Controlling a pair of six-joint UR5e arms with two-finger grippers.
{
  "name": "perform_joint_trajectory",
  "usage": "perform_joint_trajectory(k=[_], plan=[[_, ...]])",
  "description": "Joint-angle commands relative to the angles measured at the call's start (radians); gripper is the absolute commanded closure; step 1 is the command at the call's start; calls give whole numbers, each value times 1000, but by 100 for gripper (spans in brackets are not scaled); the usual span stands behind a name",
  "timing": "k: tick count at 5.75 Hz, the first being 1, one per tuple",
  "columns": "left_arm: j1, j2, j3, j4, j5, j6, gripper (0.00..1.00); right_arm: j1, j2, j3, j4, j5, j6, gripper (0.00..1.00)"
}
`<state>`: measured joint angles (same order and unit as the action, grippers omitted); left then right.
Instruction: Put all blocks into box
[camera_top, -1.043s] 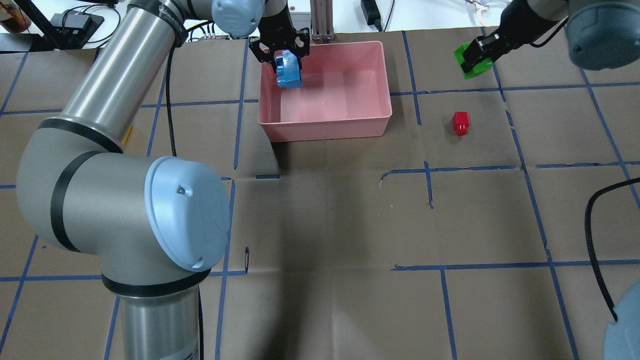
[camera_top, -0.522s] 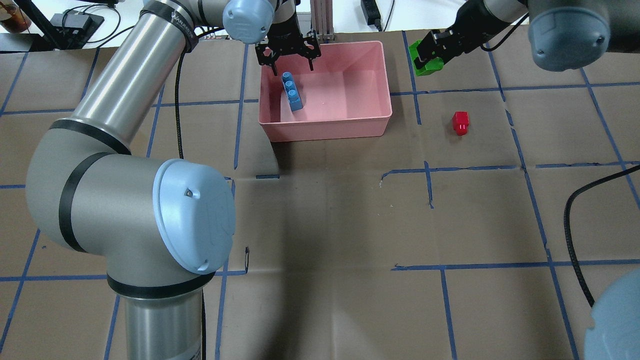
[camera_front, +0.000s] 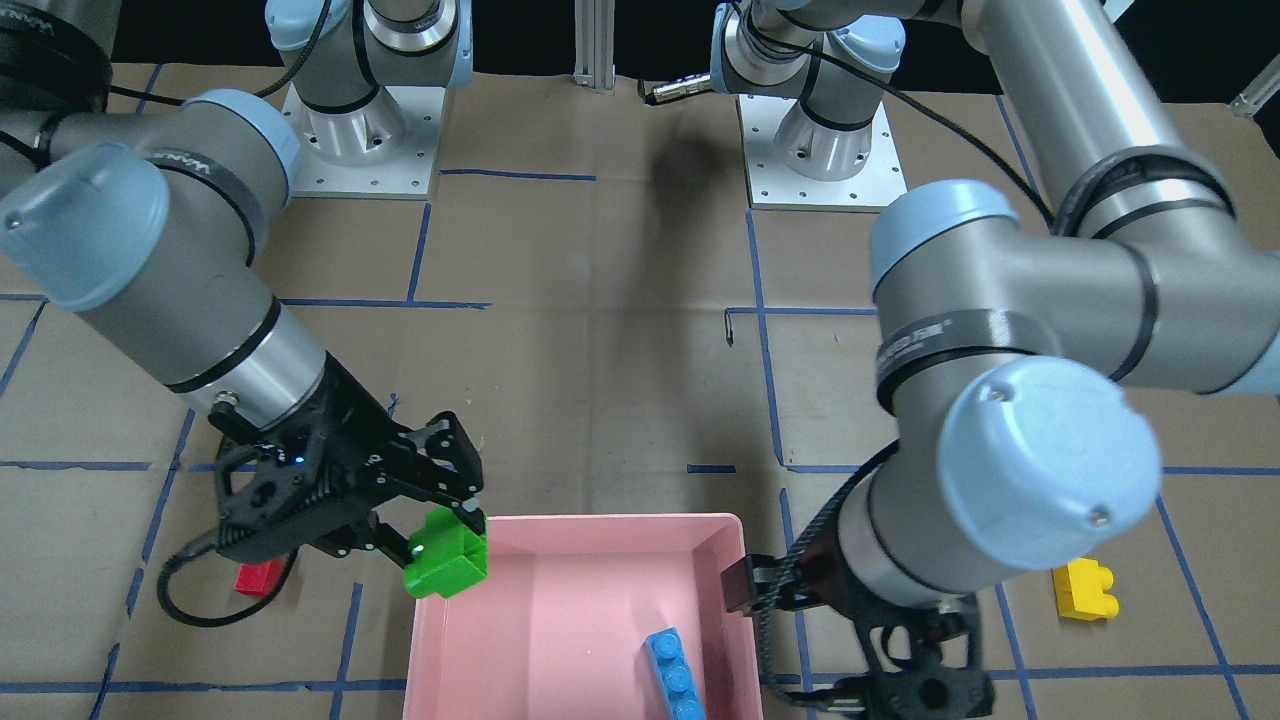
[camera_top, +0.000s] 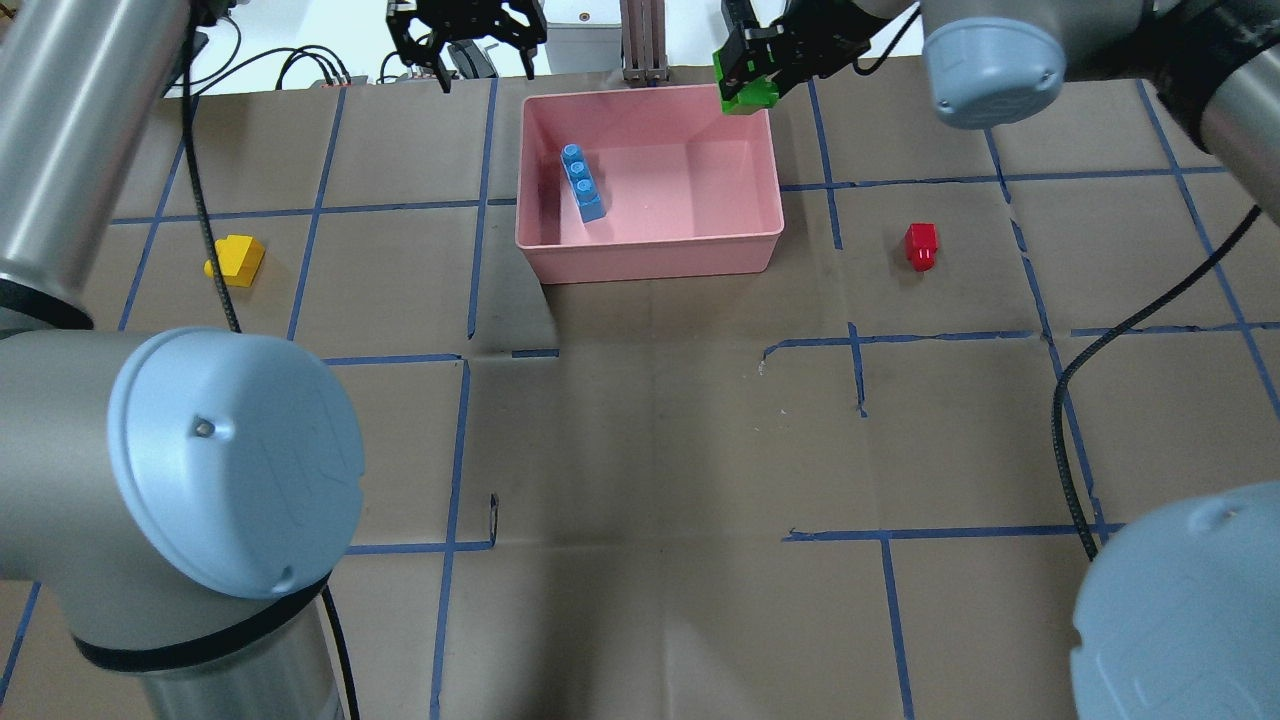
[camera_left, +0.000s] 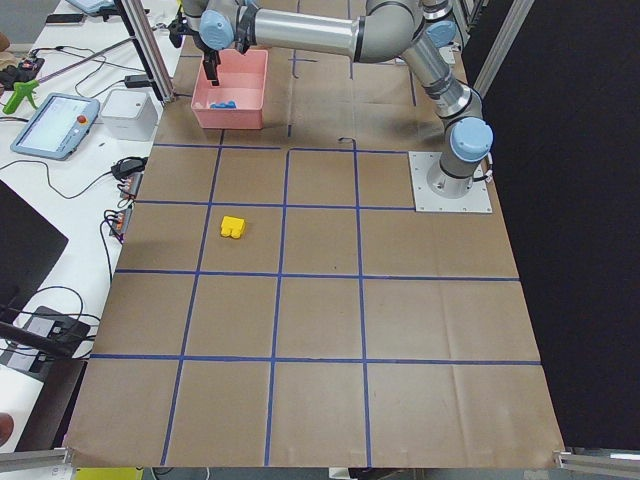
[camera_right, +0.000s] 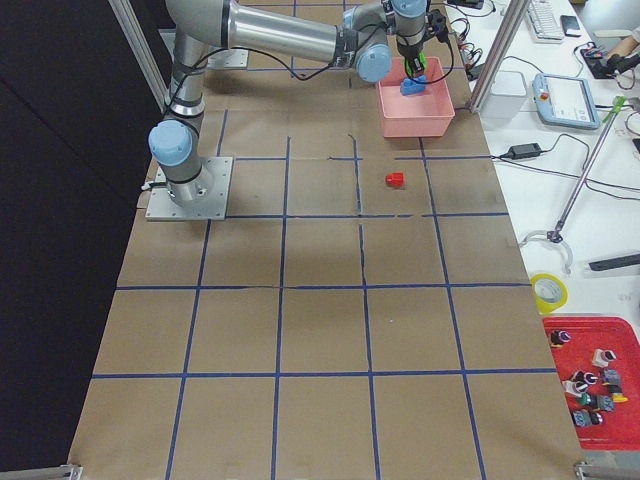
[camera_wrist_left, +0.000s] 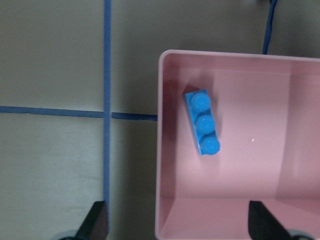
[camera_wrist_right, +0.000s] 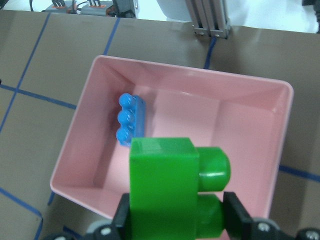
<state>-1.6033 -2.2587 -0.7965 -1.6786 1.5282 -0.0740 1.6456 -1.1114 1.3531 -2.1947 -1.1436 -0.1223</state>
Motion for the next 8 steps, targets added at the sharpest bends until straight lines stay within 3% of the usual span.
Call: perform_joint_trajectory(k=[1,2,3,4,5,7,8], plan=[[87,133,-144,-38,59,187,0,110,183,-144,-138,-2,99,49],[151,187,-238,-8,61,265,0,112,180,-152,-120,-10,102,0],[263,194,-298,40,59,442,0,105,171,-131,-115,-16,99,0],[376,189,-338,74,59,588,0,80,145,-127,-17,-22,84,0],[437,173,-361,106,61,670,0,25,80,-123,160,-28,-16,0],[529,75,-357,232,59,785,1,-141,-71,-121,483,-323,-168,0],[534,29,-363,302,52,784,1,-209,-38,-79,481,-482,-175,0]])
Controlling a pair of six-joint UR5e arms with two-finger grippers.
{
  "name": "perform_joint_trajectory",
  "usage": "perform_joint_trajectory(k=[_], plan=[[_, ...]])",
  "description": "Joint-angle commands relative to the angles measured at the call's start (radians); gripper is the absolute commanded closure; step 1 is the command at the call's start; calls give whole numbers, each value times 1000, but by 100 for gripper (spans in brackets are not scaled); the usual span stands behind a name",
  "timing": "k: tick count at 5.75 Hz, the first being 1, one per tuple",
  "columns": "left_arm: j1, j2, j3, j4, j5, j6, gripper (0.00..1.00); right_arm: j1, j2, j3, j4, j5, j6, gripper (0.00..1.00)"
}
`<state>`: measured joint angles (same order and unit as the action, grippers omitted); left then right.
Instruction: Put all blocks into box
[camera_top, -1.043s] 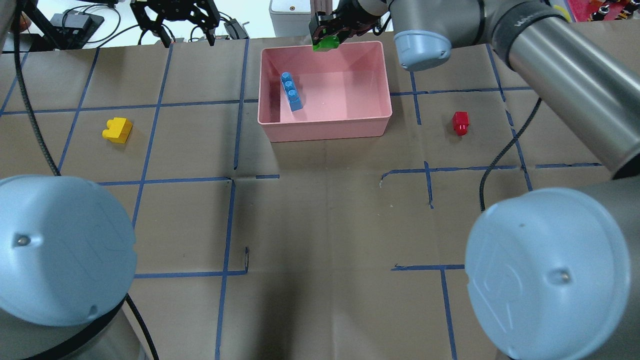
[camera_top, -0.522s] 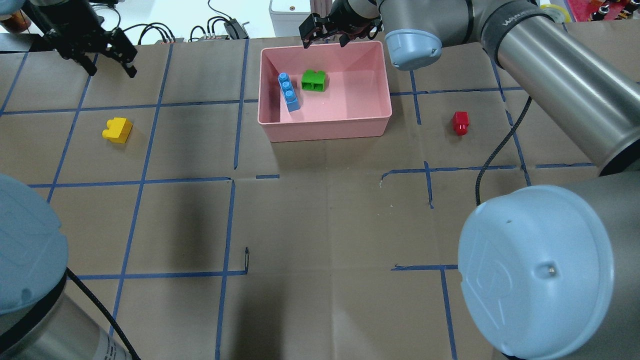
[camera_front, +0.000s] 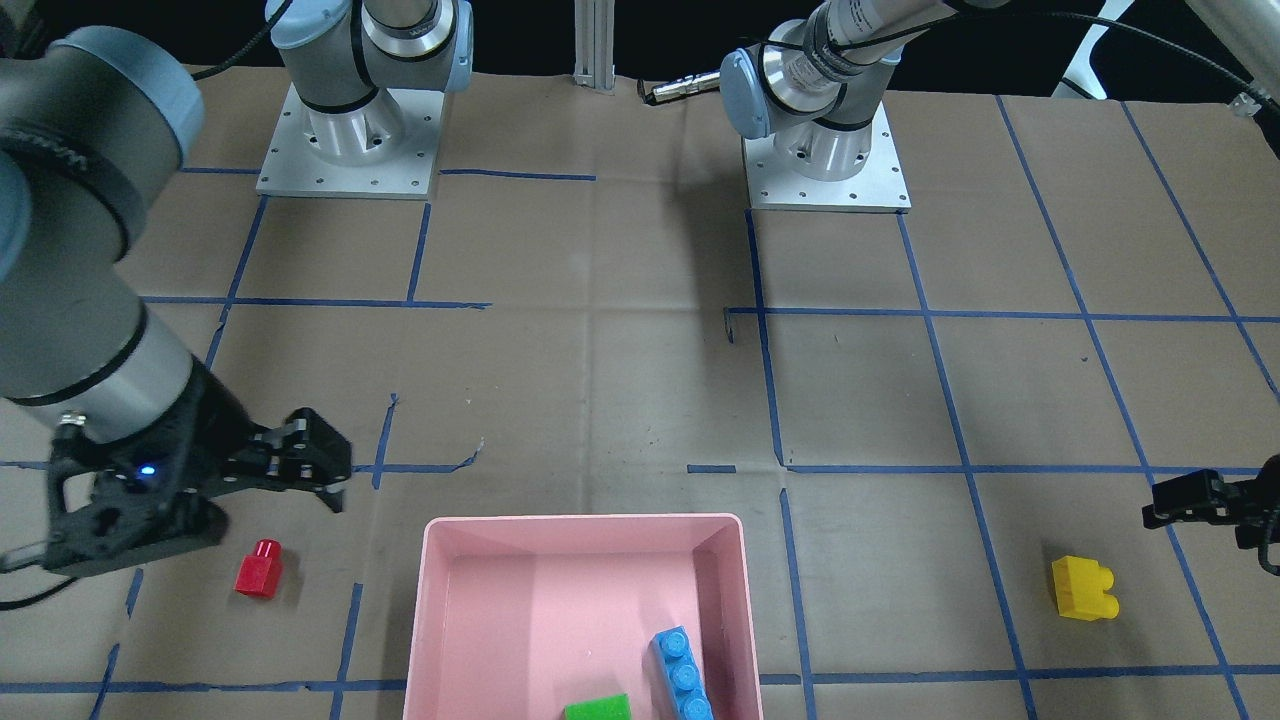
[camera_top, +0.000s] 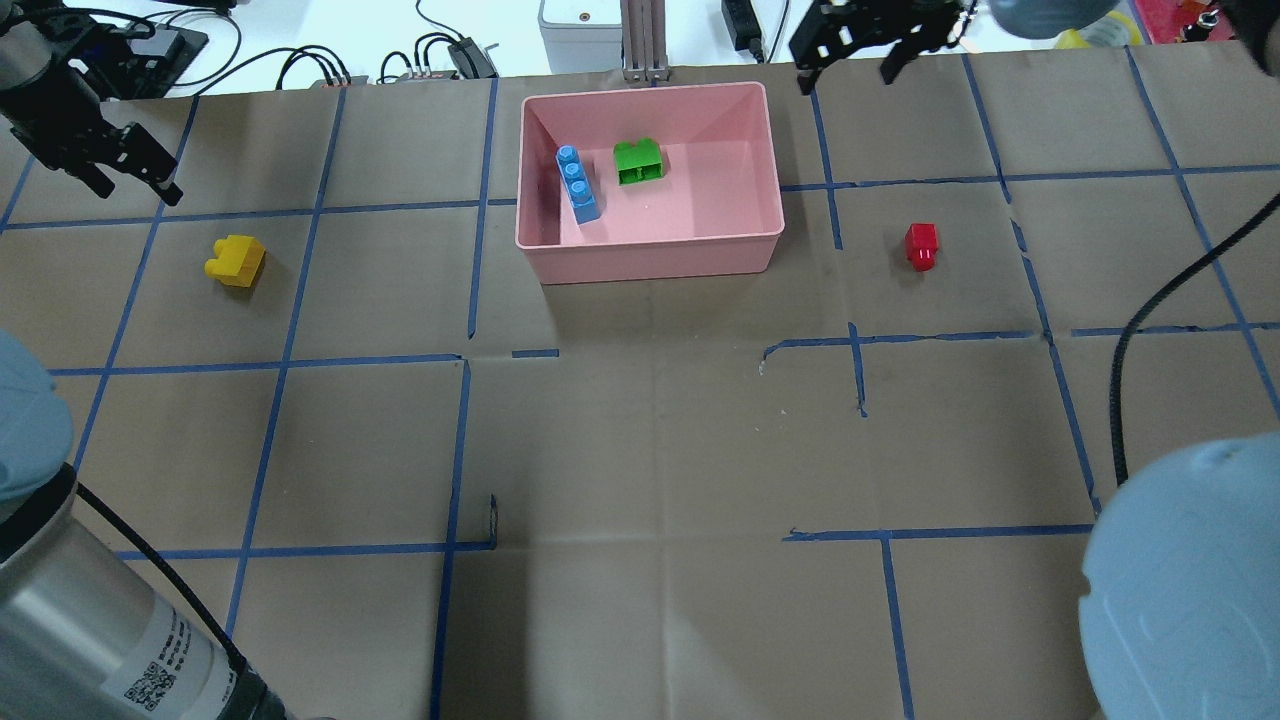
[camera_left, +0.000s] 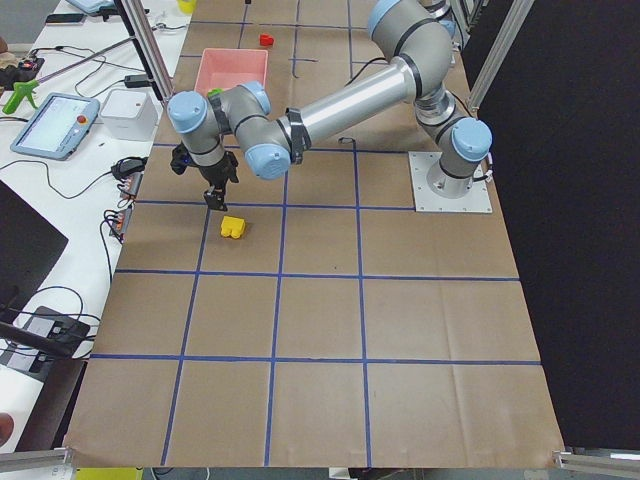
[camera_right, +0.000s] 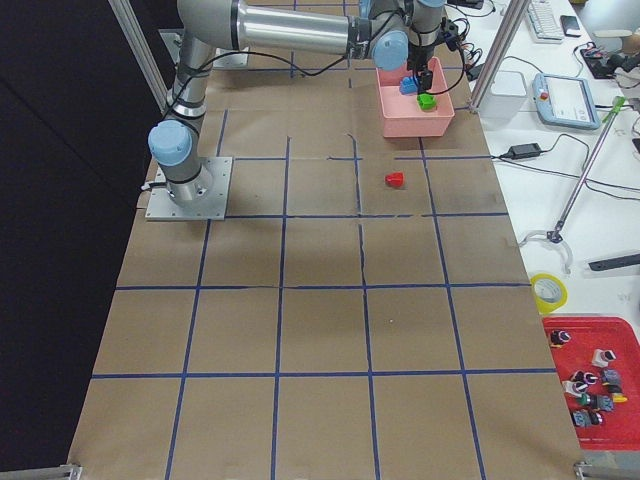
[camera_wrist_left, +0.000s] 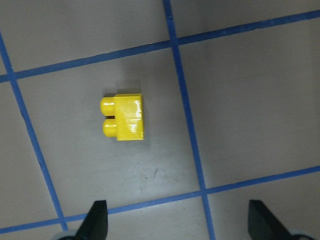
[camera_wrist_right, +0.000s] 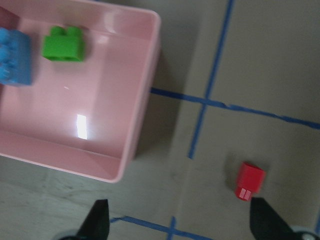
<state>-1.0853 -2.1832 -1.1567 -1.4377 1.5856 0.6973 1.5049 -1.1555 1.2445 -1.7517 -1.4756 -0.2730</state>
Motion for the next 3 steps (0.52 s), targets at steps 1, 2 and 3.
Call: perform_joint_trajectory(k=[1,2,3], plan=[[15,-110,9,129,-7,11,1,-96,20,164,-98,-164,-22,1],[7,-150,11,169,-10,7,1,-103,16,347,-390,-123,-3,1],[-7,-170,9,189,-18,5,1,-98,26,453,-586,-23,52,1]])
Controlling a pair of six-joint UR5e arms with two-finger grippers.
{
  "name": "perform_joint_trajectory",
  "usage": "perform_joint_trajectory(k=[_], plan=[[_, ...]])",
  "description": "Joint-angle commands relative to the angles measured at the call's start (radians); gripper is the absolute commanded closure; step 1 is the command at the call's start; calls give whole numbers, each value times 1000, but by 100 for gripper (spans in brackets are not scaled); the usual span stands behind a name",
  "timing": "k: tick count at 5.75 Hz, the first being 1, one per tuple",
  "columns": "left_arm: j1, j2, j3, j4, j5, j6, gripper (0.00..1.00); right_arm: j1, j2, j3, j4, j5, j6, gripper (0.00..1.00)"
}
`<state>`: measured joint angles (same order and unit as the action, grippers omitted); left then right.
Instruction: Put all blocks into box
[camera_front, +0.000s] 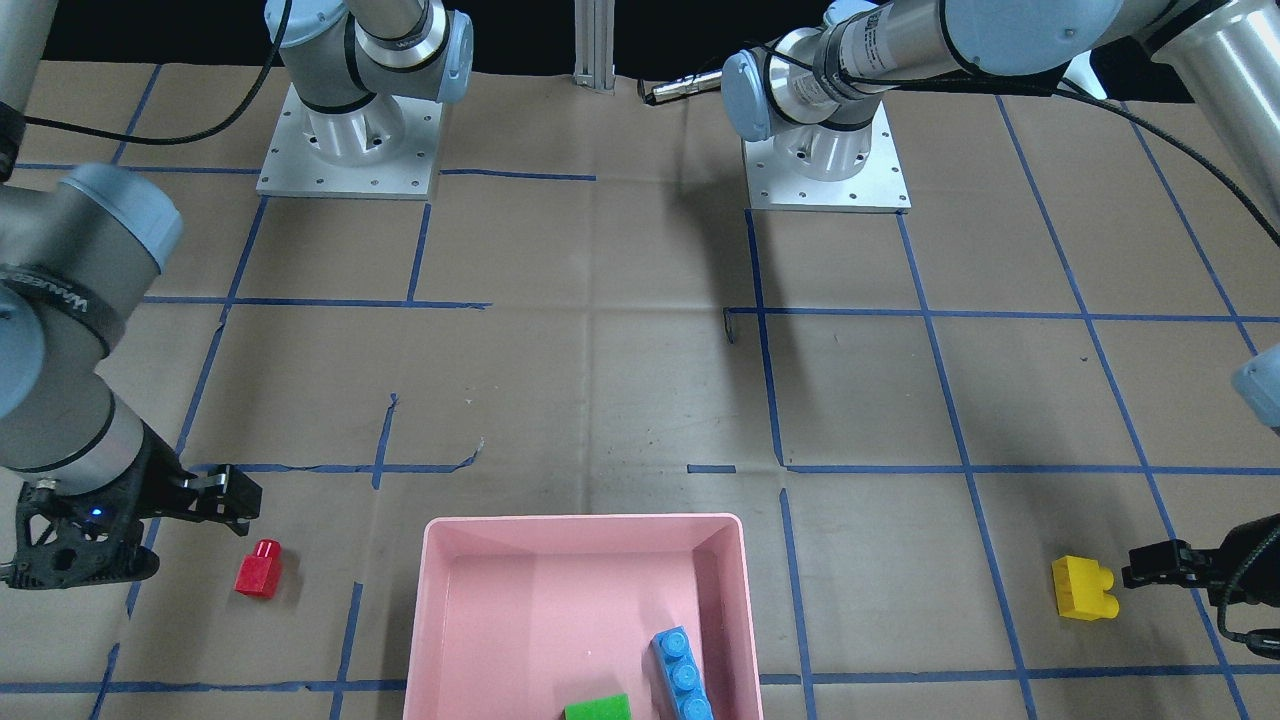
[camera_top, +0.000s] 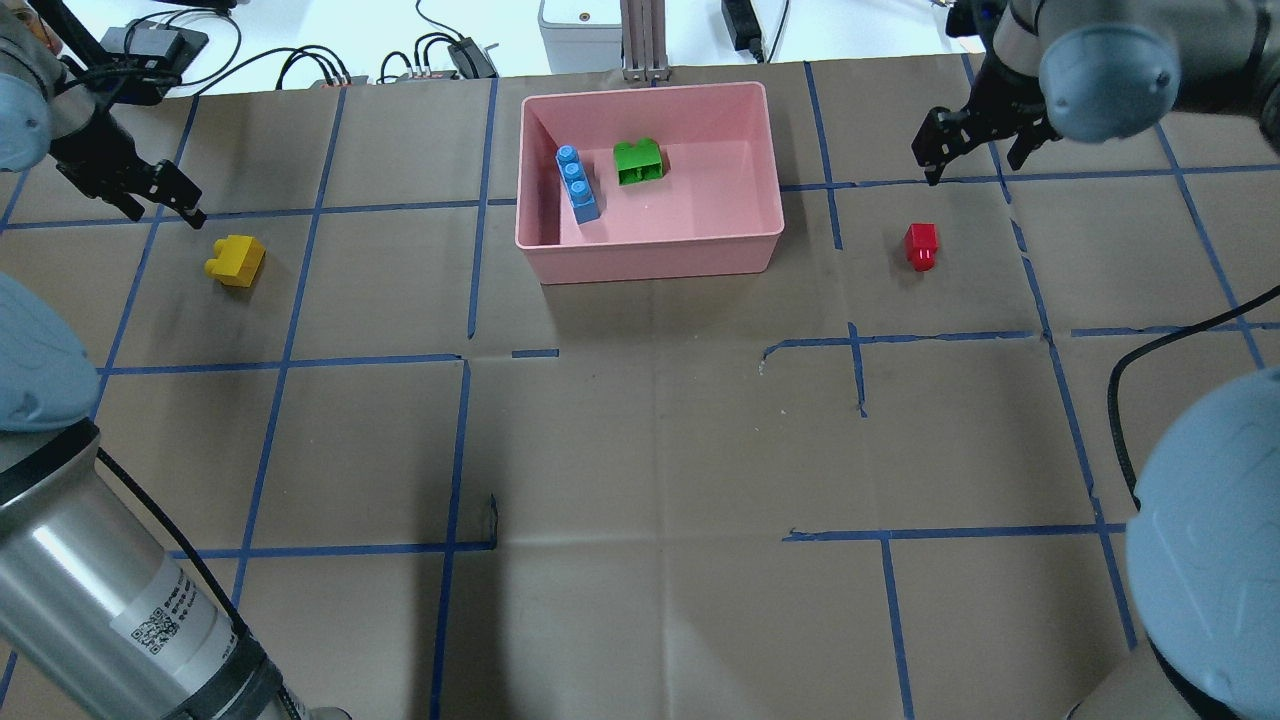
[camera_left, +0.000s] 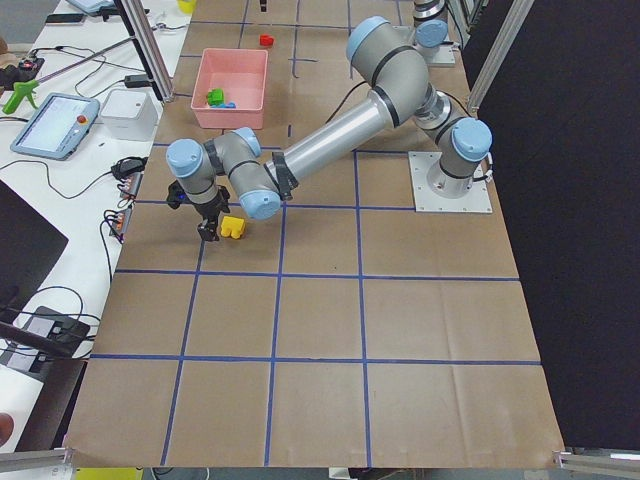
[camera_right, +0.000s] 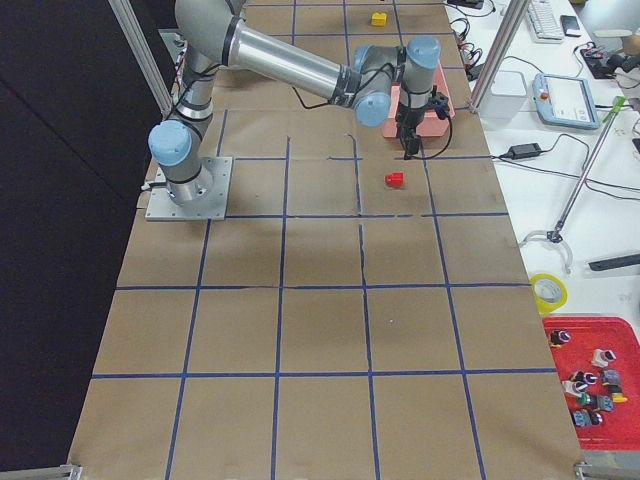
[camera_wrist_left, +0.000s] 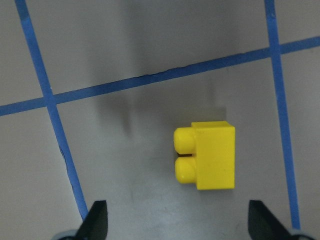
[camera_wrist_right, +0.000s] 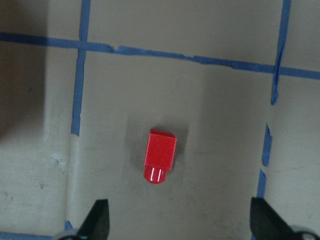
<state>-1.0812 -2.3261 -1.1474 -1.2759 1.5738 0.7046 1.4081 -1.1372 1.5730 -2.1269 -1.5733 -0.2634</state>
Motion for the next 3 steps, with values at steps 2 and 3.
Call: perform_joint_trajectory(k=[2,3], plan=[[-38,-48,-14,27,-18,-4,1,0,75,153,-273,116,81,0],[-43,-47,-32,27,-17,-1,1,-11,82,165,-339,104,78,0]])
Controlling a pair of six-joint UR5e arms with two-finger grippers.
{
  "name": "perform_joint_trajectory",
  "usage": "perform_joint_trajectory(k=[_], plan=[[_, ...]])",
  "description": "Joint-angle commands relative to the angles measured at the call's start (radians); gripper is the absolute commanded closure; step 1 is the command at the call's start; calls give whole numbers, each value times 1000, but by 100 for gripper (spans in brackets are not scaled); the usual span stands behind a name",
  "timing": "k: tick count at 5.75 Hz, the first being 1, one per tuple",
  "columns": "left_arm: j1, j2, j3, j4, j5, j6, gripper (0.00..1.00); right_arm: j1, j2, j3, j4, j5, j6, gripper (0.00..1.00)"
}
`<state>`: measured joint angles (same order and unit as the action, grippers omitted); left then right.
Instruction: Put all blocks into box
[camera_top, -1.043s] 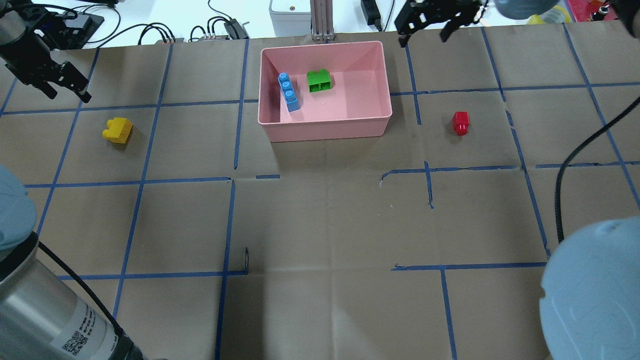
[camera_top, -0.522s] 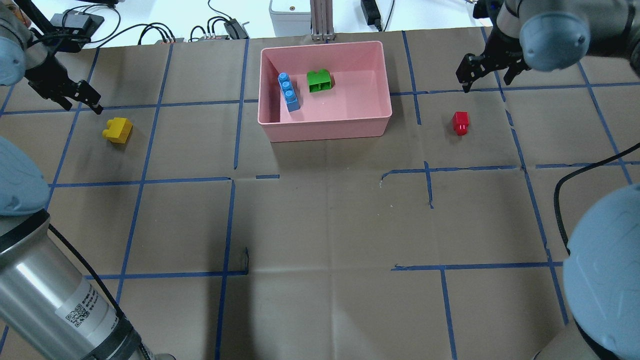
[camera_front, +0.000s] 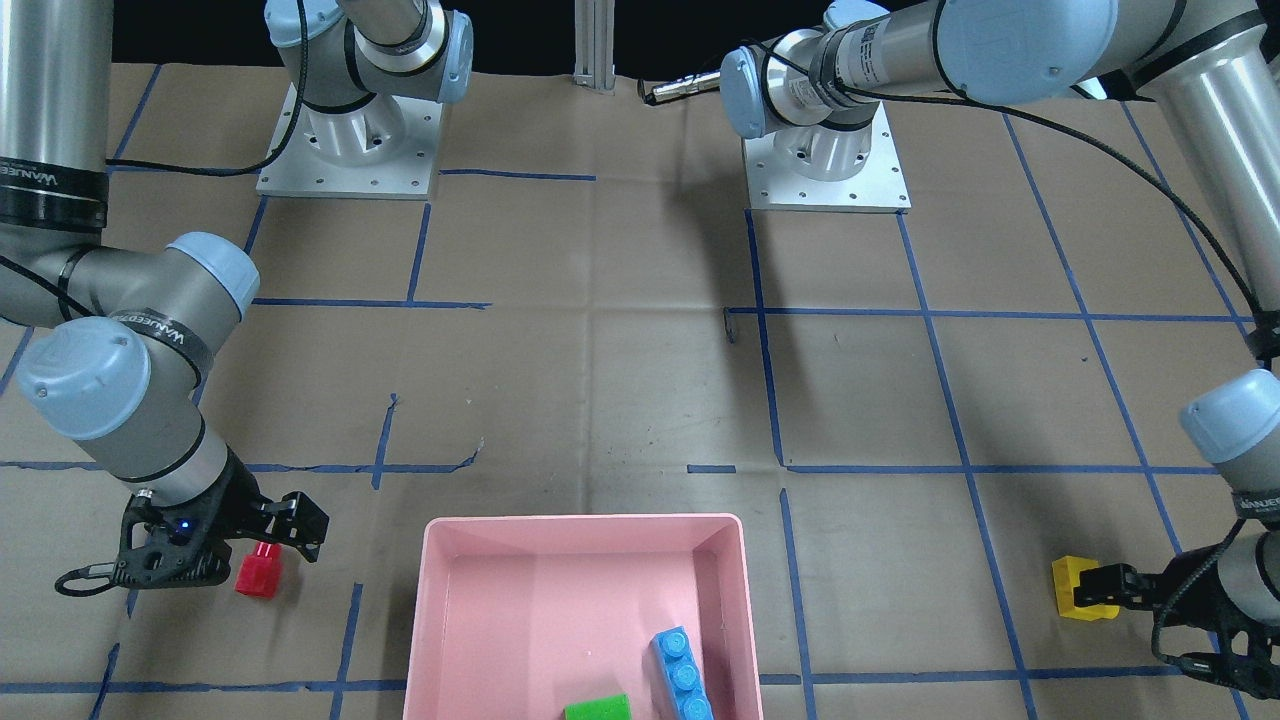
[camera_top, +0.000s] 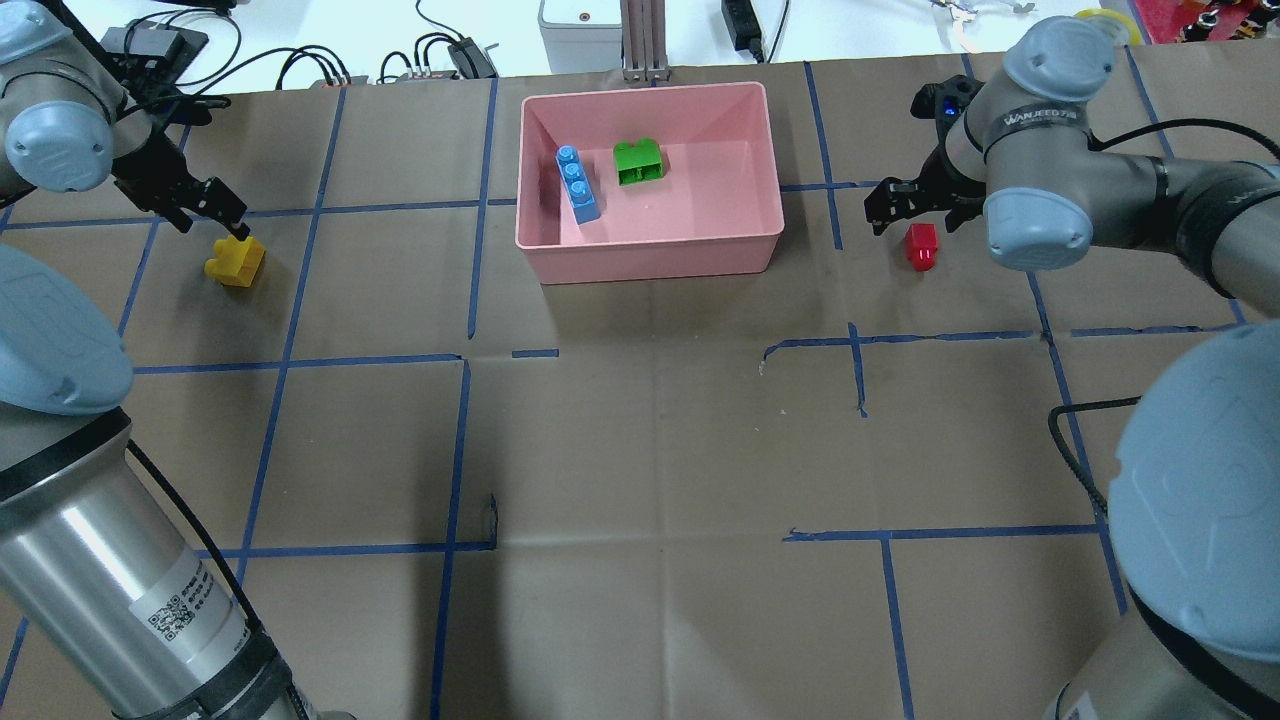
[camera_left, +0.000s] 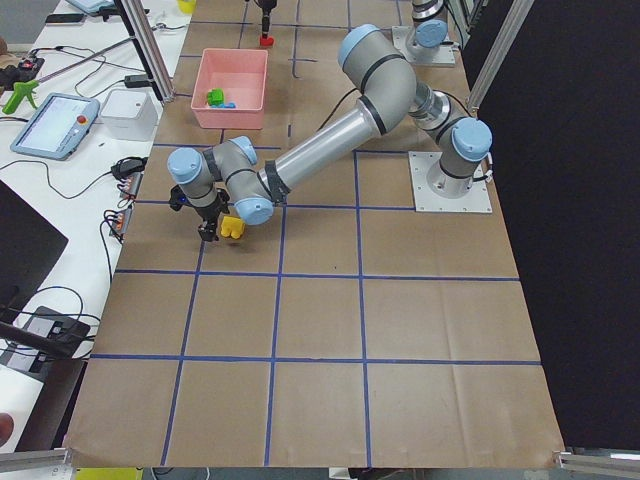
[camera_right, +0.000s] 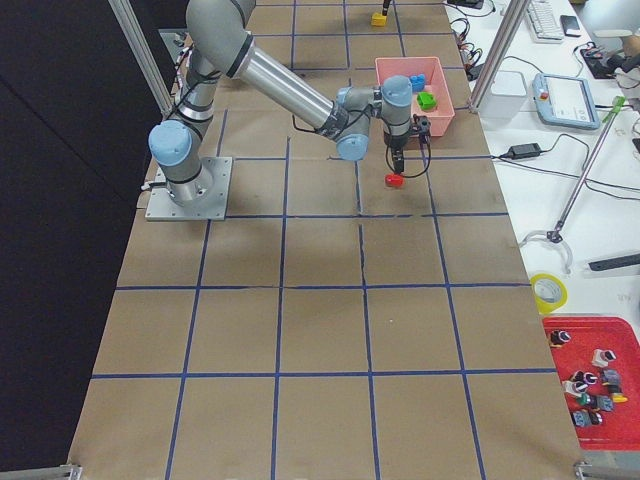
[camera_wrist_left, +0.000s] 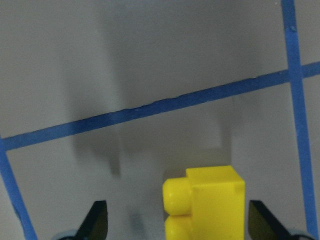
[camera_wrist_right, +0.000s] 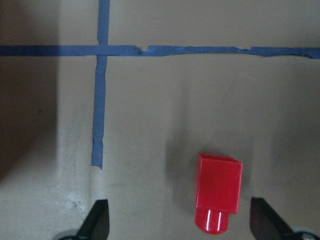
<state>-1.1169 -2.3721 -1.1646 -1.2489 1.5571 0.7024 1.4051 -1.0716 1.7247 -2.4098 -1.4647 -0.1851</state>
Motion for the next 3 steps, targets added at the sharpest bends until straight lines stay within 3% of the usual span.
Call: perform_joint_trajectory(k=[1,3], plan=[[-8,1,-39,0,0,3,1,-26,30,31,-61,1,1,0],[-3,8,-66,-1,5,11,1,-26,79,36,-177,4,4,1]])
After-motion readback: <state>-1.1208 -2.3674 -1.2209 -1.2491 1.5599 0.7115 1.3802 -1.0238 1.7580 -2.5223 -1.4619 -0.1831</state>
